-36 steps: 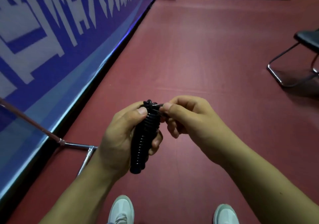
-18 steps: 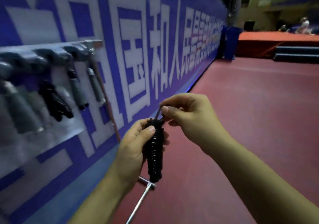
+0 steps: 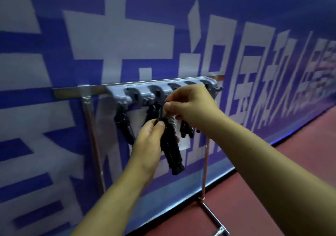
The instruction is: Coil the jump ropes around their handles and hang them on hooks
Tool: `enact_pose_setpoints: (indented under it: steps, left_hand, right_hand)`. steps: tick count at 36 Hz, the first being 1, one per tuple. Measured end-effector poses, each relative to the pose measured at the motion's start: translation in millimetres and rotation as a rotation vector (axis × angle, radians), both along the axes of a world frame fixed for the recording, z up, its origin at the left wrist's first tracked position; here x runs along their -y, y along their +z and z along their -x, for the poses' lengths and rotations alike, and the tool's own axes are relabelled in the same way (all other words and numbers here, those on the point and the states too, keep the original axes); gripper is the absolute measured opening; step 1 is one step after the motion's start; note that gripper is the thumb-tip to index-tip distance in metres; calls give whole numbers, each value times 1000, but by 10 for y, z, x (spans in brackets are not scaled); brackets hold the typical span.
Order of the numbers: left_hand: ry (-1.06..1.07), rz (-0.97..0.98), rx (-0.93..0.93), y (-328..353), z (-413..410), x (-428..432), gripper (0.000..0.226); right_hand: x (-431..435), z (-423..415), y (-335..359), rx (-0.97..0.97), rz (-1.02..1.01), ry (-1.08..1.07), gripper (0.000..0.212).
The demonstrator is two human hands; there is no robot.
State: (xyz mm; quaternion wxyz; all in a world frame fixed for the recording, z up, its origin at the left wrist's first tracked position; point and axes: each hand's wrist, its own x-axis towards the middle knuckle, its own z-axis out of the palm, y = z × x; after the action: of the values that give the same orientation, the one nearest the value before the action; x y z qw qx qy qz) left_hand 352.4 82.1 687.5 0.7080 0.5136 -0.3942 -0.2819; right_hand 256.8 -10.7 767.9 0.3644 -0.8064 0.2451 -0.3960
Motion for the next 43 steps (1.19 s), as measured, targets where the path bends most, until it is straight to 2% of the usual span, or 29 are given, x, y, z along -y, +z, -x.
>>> enact_pose_setpoints:
  steps: [3,6,13,18,25,31,37,43]
  left_hand:
    - [94,-1,31,33,-261,-113,26]
    - [177,3,26,24,-411,-164,33]
    - [414,16,6,-27,-673,-197,34]
    - [436,3,-3,-37,-752,-128,39]
    - [404,-24,4,-182,-775,-46,39]
    - [380,-65,-46,-185,-813,-35,46]
    - [332,-107,-94,-223,-832,-61,38]
    - [293,-251,-76,-265,-816,-191,53]
  right_hand:
    - [-51,-345,67,-61,113,-32,10]
    - [-101,-559,86,-79,142,-10,3]
    - [-146,-1021,68,-108,153,14,5]
    - [-164,-1108,64,-87,23,38,4]
    - [-138,-1098,35,-107,-100,123,13]
    - [-141,-1112,5,-212,117,79,16]
    - [-168,-1138,-25,-313,354,24,21]
    - [-350,-1003,-81,-432,430,20,28]
